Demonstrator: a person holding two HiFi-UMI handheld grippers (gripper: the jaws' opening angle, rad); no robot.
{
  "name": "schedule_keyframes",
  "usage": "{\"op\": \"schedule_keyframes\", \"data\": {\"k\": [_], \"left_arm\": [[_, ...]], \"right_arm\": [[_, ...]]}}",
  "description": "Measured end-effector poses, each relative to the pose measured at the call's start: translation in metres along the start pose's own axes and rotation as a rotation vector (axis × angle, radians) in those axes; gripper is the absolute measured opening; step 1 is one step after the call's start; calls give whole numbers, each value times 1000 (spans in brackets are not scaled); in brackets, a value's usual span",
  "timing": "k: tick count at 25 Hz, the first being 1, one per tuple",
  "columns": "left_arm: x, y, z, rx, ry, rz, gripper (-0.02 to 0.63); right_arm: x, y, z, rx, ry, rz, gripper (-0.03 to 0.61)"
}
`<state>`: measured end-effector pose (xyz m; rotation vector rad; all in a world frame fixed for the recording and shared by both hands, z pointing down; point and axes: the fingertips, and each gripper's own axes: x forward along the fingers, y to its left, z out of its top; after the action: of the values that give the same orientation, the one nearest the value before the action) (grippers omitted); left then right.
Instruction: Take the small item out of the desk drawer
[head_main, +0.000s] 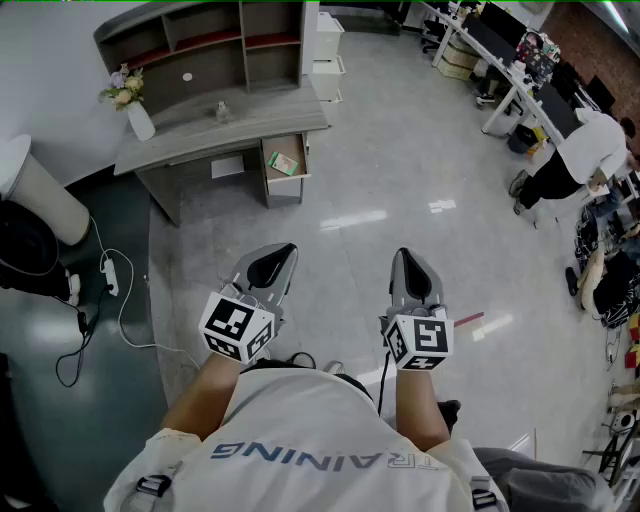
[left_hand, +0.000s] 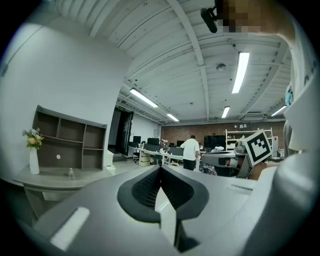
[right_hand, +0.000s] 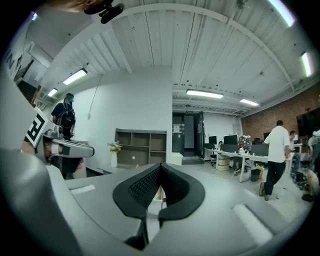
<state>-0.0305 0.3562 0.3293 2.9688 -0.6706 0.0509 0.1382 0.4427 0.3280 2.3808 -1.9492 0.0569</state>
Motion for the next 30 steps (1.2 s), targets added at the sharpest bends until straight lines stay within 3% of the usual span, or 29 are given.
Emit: {"op": "schedule_keyframes", "data": {"k": [20, 30], "left_arm": [[-7, 37, -4, -36, 0, -4, 2], [-55, 125, -20, -63, 2, 23, 2]], "right_arm": [[29, 29, -2, -9, 42, 8, 17], [79, 118, -11, -46, 66, 49, 17]]}}
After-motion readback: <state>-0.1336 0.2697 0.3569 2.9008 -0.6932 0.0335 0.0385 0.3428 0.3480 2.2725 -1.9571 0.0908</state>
